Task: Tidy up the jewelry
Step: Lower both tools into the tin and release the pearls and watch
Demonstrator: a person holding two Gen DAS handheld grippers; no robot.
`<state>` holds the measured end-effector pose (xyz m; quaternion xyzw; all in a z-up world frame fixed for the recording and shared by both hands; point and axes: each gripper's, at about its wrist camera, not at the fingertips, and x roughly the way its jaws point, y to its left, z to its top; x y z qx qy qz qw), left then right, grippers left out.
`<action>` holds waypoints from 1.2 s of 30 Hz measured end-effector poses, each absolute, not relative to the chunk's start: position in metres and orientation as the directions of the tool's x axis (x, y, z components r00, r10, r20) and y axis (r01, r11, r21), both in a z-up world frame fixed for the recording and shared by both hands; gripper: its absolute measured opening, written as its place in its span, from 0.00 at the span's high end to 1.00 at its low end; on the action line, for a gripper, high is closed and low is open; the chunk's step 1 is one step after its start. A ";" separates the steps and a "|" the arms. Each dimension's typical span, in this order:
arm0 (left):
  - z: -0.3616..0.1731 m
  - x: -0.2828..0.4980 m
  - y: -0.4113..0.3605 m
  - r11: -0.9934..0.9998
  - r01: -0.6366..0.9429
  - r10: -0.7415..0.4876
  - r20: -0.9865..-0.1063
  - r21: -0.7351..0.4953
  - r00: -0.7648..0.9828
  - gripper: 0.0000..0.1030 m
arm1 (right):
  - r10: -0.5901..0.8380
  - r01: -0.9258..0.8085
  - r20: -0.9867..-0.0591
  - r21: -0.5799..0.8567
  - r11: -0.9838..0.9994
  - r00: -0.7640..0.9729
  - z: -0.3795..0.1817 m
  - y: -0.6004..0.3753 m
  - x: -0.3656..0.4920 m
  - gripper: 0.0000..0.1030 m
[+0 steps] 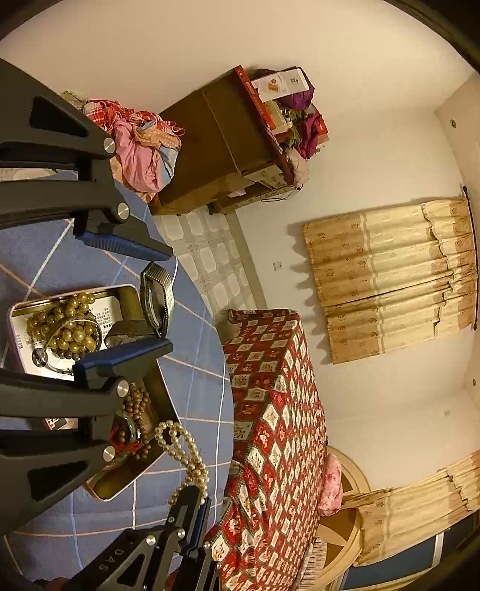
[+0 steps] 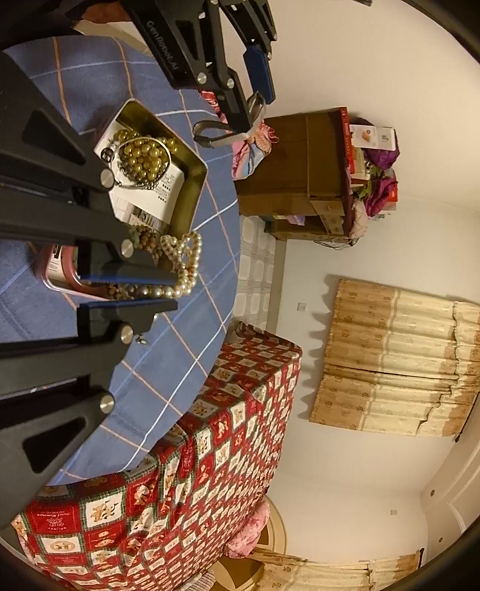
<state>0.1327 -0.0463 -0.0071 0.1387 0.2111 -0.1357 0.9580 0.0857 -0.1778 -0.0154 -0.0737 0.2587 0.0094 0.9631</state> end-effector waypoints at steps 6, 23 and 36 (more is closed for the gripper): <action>-0.018 0.145 -0.053 0.920 0.329 -0.198 -0.468 0.215 0.861 0.57 | -0.031 -0.059 -0.530 -0.151 0.987 0.847 -0.025 -0.174 0.099 0.92; -0.058 0.175 -0.063 0.917 0.314 -0.134 -0.551 0.246 0.824 0.57 | -0.079 -0.039 -0.617 -0.176 0.984 0.783 -0.052 -0.165 0.130 0.91; -0.083 0.185 -0.063 0.912 0.308 -0.090 -0.601 0.271 0.794 0.56 | -0.089 -0.048 -0.673 -0.181 0.982 0.734 -0.068 -0.162 0.144 0.90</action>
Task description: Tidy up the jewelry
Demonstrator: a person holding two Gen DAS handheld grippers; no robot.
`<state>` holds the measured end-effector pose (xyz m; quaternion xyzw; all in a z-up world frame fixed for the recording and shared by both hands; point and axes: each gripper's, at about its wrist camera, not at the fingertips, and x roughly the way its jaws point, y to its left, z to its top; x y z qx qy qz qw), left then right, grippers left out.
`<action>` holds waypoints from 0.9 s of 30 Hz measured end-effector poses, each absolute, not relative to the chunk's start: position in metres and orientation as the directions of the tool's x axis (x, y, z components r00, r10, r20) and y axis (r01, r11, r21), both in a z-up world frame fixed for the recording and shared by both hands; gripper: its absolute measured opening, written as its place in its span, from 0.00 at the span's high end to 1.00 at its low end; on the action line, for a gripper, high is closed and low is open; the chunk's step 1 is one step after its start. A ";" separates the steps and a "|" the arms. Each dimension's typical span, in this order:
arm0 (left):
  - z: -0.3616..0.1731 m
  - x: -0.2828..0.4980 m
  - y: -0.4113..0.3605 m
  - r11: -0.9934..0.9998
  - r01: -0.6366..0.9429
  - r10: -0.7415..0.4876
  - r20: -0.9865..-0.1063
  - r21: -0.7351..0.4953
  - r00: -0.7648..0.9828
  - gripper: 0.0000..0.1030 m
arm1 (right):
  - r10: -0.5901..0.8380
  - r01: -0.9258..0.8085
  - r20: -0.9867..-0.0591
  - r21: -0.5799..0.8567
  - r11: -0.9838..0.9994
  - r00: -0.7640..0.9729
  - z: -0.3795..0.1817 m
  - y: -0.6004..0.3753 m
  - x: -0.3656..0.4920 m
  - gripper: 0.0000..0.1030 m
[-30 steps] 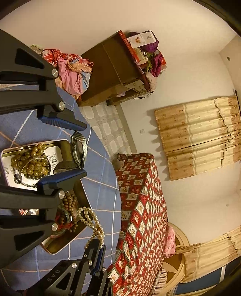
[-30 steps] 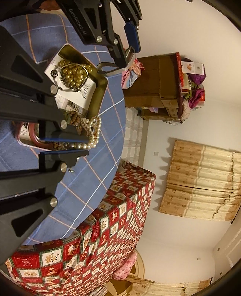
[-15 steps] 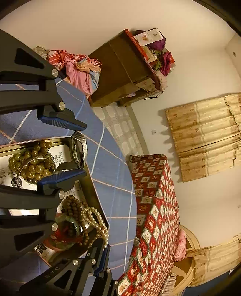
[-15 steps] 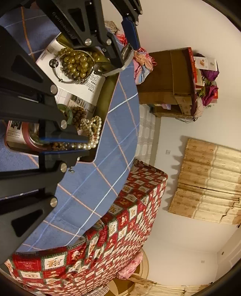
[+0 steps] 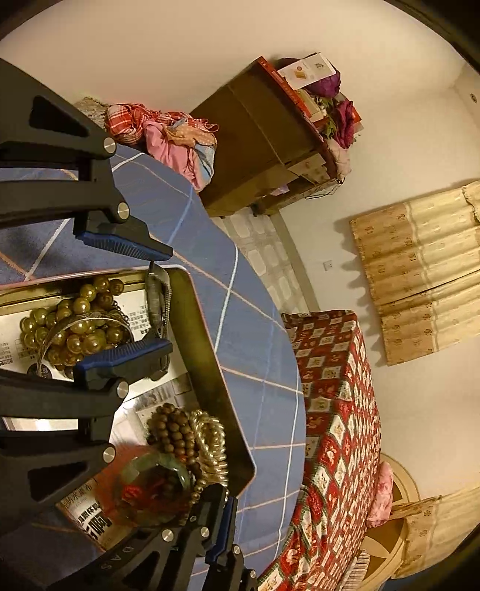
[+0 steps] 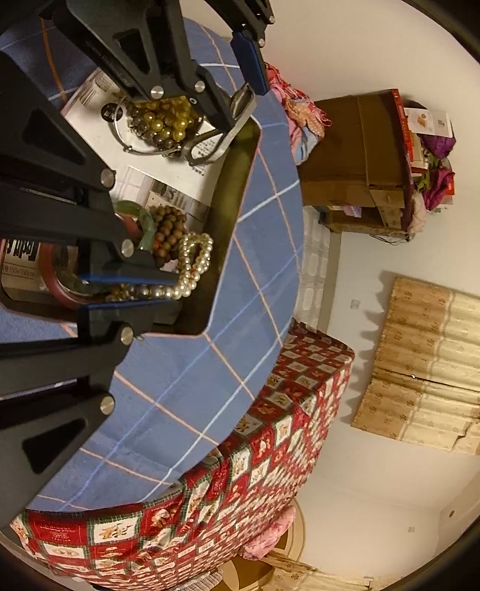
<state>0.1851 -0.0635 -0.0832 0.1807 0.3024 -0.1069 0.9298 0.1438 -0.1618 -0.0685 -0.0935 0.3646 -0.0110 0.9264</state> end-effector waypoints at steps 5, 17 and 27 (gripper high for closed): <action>-0.071 0.171 -0.063 0.917 0.250 -0.045 -0.543 0.310 0.838 0.21 | -0.073 -0.051 -0.675 -0.163 0.985 0.734 -0.068 -0.162 0.138 0.52; -0.021 0.104 -0.011 0.965 0.127 -0.014 -0.435 0.230 0.900 0.17 | -0.128 0.050 -0.525 -0.160 0.986 0.842 -0.012 -0.173 0.067 0.36; -0.003 0.082 0.003 0.972 0.104 -0.009 -0.406 0.211 0.914 0.17 | -0.114 0.061 -0.476 -0.126 0.990 0.872 0.005 -0.177 0.049 0.32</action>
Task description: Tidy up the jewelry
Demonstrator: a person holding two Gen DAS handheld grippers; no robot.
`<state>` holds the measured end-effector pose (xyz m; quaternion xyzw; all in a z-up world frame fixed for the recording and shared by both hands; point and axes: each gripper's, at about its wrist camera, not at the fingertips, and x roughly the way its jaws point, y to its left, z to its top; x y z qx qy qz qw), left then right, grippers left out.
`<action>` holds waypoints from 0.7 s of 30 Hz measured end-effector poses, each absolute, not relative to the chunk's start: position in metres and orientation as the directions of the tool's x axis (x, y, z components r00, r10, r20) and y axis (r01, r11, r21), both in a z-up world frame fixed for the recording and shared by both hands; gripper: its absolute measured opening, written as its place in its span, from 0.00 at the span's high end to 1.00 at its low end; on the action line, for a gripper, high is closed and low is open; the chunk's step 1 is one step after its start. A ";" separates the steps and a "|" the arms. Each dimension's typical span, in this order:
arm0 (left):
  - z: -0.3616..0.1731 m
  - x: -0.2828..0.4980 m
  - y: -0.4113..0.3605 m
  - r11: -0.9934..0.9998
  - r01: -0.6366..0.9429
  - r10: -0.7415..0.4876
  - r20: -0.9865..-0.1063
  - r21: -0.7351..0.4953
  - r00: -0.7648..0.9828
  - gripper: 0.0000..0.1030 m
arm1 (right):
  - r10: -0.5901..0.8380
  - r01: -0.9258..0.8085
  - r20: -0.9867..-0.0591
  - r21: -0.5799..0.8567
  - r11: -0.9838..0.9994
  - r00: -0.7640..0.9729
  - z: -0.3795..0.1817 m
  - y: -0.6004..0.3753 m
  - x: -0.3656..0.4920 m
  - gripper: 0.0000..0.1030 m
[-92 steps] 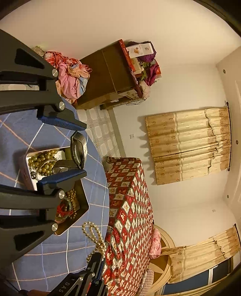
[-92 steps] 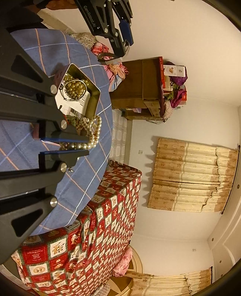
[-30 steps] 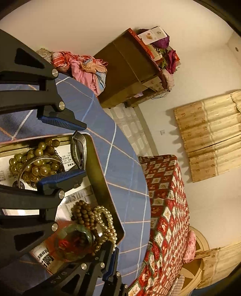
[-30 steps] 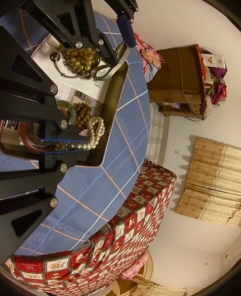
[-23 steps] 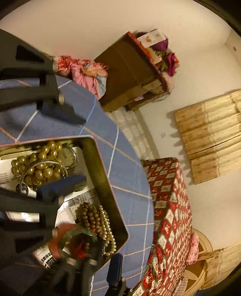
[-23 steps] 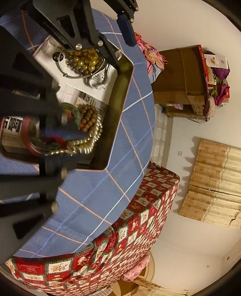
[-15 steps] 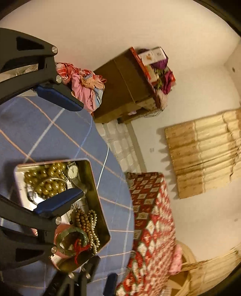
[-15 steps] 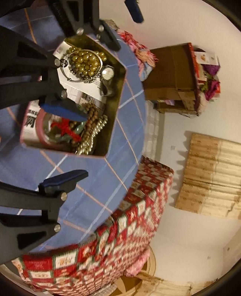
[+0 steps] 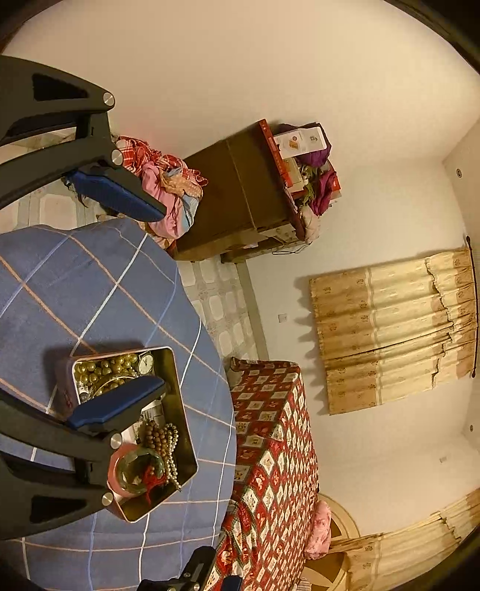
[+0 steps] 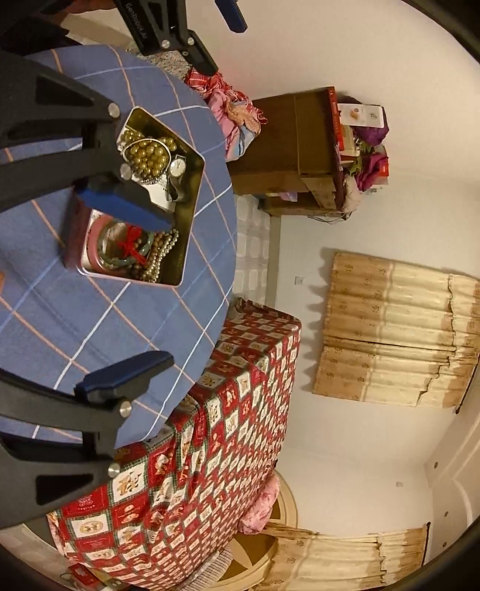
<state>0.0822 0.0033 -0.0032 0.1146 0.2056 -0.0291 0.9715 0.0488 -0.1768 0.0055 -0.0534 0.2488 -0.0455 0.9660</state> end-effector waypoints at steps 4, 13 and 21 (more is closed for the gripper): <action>-0.003 0.082 0.004 0.973 0.103 -0.009 -0.411 0.207 0.912 0.17 | -0.114 0.067 -0.472 -0.114 0.991 0.874 0.006 -0.178 0.046 0.32; -0.003 0.080 0.002 0.973 0.102 -0.008 -0.415 0.205 0.910 0.17 | -0.105 0.063 -0.472 -0.104 0.993 0.875 0.005 -0.184 0.040 0.31; -0.004 0.075 0.002 0.974 0.102 -0.011 -0.412 0.200 0.911 0.17 | -0.100 0.060 -0.468 -0.100 0.993 0.878 0.007 -0.184 0.037 0.30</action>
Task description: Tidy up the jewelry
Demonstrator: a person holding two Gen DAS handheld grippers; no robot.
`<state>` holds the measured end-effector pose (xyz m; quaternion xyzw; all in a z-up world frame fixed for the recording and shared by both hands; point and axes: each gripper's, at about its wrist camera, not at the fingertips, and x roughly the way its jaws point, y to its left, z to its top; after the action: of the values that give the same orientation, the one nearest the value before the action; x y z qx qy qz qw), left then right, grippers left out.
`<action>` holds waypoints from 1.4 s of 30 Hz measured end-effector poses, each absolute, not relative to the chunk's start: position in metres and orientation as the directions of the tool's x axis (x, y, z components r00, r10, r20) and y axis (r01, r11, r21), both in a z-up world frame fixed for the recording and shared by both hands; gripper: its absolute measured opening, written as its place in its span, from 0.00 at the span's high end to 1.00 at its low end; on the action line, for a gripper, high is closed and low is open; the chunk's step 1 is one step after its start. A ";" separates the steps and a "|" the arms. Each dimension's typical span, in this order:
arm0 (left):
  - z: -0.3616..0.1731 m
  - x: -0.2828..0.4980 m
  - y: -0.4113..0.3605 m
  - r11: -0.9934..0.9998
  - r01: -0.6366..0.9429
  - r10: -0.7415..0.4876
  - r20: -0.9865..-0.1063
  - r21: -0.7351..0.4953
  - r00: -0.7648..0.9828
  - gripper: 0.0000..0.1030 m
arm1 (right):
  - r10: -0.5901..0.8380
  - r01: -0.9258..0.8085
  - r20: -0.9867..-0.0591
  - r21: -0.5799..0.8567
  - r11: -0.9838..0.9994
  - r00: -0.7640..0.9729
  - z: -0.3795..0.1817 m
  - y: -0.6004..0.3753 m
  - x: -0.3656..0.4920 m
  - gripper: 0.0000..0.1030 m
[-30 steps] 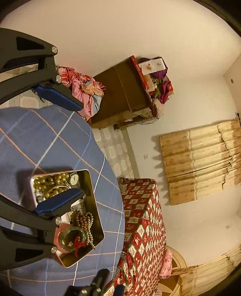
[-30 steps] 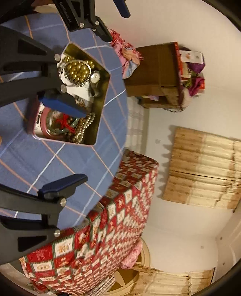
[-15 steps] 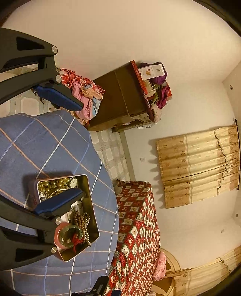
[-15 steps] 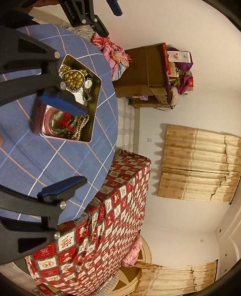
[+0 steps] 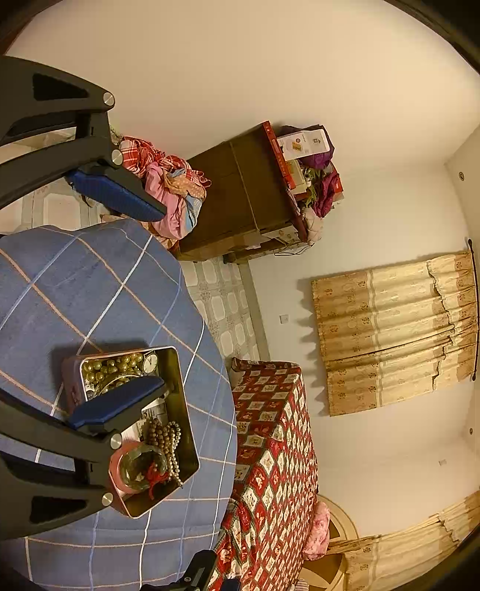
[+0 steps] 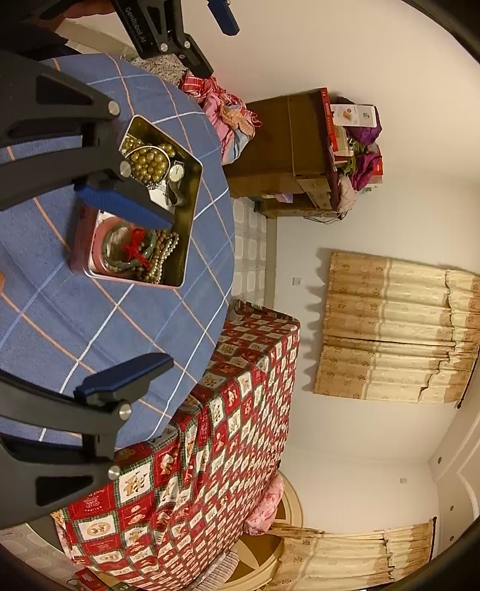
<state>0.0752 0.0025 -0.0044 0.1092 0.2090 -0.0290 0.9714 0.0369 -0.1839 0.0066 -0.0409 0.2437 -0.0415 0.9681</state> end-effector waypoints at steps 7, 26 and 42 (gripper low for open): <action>-0.005 0.074 0.003 0.974 0.103 -0.011 -0.412 0.204 0.911 0.17 | -0.098 0.058 -0.469 -0.099 0.993 0.877 0.007 -0.185 0.037 0.29; -0.001 0.069 0.000 0.975 0.108 -0.017 -0.419 0.195 0.908 0.17 | -0.101 0.059 -0.453 -0.105 0.993 0.886 0.010 -0.178 0.033 0.26; -0.004 0.071 0.003 0.973 0.083 0.012 -0.410 0.214 0.912 0.17 | -0.099 0.057 -0.452 -0.104 0.993 0.887 0.011 -0.178 0.032 0.26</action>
<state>0.0708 0.0030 -0.0041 0.1140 0.2089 -0.0182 0.9711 0.0321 -0.1784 0.0110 -0.0440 0.2347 -0.0402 0.9702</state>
